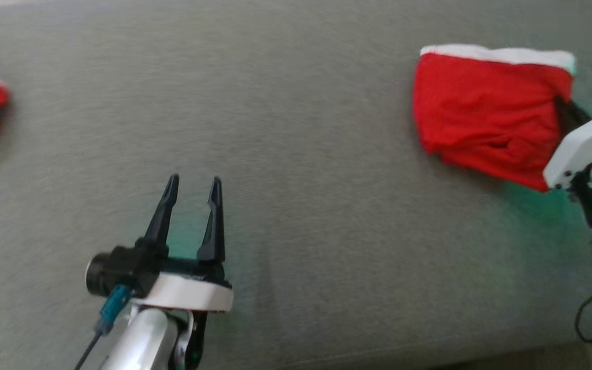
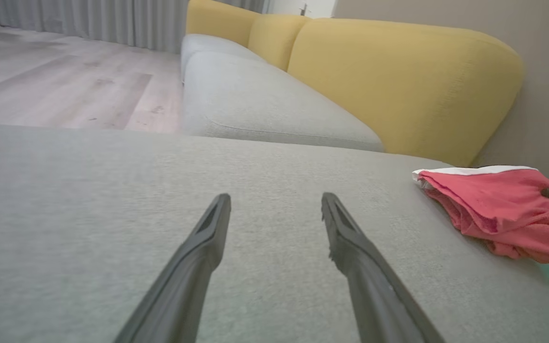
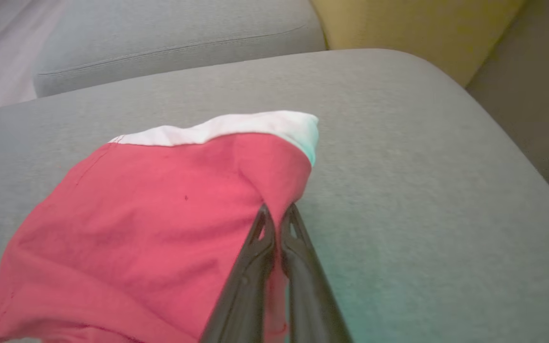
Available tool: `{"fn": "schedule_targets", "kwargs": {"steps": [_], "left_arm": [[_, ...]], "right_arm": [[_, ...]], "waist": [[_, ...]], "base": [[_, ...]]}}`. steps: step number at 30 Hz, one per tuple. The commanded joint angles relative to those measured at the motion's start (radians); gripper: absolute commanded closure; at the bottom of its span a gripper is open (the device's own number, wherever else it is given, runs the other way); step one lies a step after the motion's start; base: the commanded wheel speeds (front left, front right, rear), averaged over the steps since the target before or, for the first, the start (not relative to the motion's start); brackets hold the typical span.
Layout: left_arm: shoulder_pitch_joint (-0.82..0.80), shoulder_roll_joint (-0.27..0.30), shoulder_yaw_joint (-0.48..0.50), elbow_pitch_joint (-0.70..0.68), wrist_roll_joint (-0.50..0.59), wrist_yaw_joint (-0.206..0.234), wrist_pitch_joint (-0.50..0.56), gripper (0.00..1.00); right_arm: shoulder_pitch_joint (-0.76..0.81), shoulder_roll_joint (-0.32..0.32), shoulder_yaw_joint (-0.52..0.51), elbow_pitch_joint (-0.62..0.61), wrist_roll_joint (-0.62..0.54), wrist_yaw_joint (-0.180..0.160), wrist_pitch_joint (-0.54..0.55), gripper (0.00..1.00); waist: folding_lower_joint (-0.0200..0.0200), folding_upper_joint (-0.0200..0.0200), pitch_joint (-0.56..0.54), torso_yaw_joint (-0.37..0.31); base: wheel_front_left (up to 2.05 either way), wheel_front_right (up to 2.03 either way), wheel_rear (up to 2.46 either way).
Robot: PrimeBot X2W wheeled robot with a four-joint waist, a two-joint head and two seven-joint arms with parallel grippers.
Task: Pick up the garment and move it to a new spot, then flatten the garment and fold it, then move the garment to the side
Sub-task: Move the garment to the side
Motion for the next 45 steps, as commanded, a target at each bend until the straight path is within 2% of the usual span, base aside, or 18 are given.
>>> {"fn": "schedule_targets", "kwargs": {"steps": [1,4,8,13,19,23,27,28,29,30,31,32,33,34,39,45], "left_arm": [[-0.038,0.017,0.02,-0.039,0.012,0.0,0.005,0.0],[-0.051,0.025,0.018,-0.048,0.019,0.003,0.016,0.0],[-0.062,0.035,0.014,-0.06,0.023,0.003,0.028,0.0],[-0.074,0.043,0.015,-0.086,0.03,0.013,0.036,0.0],[-0.074,0.056,0.022,-0.127,0.034,0.029,0.046,0.0],[-0.066,0.059,0.023,-0.144,0.033,0.036,0.047,0.0],[-0.064,0.06,0.02,-0.149,0.032,0.039,0.045,0.0],[-0.065,0.059,0.02,-0.149,0.031,0.04,0.045,0.0],[-0.065,0.059,0.02,-0.149,0.031,0.04,0.045,0.0],[-0.065,0.059,0.02,-0.149,0.03,0.041,0.044,0.0],[-0.065,0.059,0.021,-0.148,0.03,0.042,0.043,0.0],[-0.065,0.058,0.02,-0.147,0.029,0.043,0.042,0.0],[-0.066,0.058,0.019,-0.147,0.029,0.044,0.041,0.0],[-0.067,0.058,0.018,-0.146,0.029,0.045,0.041,0.0],[-0.066,0.061,0.018,-0.14,0.027,0.048,0.04,0.0],[-0.063,0.066,0.019,-0.13,0.02,0.049,0.041,0.0]], "right_arm": [[-0.038,-0.022,0.0,-0.051,0.004,0.004,-0.01,1.0],[-0.043,-0.028,-0.019,-0.068,0.001,0.004,-0.01,1.0],[-0.059,-0.048,-0.035,-0.067,-0.018,0.004,-0.007,1.0],[-0.11,-0.111,-0.069,-0.033,-0.071,0.004,0.007,1.0],[-0.206,-0.234,-0.123,0.044,-0.207,0.004,0.035,1.0],[-0.263,-0.271,-0.175,0.096,-0.266,0.004,0.043,1.0],[-0.289,-0.275,-0.22,0.129,-0.319,0.004,0.048,1.0],[-0.29,-0.273,-0.229,0.133,-0.331,0.004,0.047,0.85],[-0.29,-0.273,-0.229,0.133,-0.331,0.004,0.047,0.85],[-0.29,-0.271,-0.239,0.138,-0.344,0.004,0.049,0.74],[-0.289,-0.266,-0.252,0.14,-0.357,0.004,0.049,0.7],[-0.287,-0.263,-0.265,0.141,-0.372,0.004,0.048,0.6],[-0.284,-0.259,-0.278,0.143,-0.387,0.004,0.05,0.39],[-0.283,-0.253,-0.291,0.142,-0.399,0.004,0.046,0.0],[-0.282,-0.197,-0.328,0.119,-0.431,0.004,0.009,0.0],[-0.287,-0.134,-0.27,0.066,-0.424,0.004,-0.067,0.0]], "waist": [[-0.0001,0.0,0.072,-0.086],[-0.0001,0.0,0.091,-0.104],[-0.0001,0.0,0.113,-0.094],[-0.0001,0.0,0.138,-0.037],[-0.0001,0.0,0.18,0.042],[-0.0001,0.0,0.203,0.077],[-0.0001,0.0,0.212,0.092],[-0.0001,0.0,0.213,0.093],[-0.0001,0.0,0.213,0.093],[-0.0001,0.0,0.212,0.093],[-0.0001,0.0,0.212,0.092],[-0.0001,0.0,0.21,0.091],[-0.0001,0.0,0.208,0.089],[-0.0001,0.0,0.206,0.086],[-0.0001,0.0,0.19,0.066],[-0.0001,0.0,0.143,0.044]], "base": [[0.0,0.0,0.0],[0.0,0.0,0.0],[0.0,0.0,0.0],[0.0,0.0,0.0],[0.0,0.0,0.0],[0.0,0.0,0.0],[0.0,0.0,0.0],[0.0,0.0,0.0],[0.0,0.0,0.0],[0.0,0.0,0.0],[0.0,0.0,0.0],[0.0,0.0,0.0],[0.0,0.0,0.0],[0.0,0.0,0.0],[0.0,0.0,0.0],[0.0,0.0,0.0]]}}
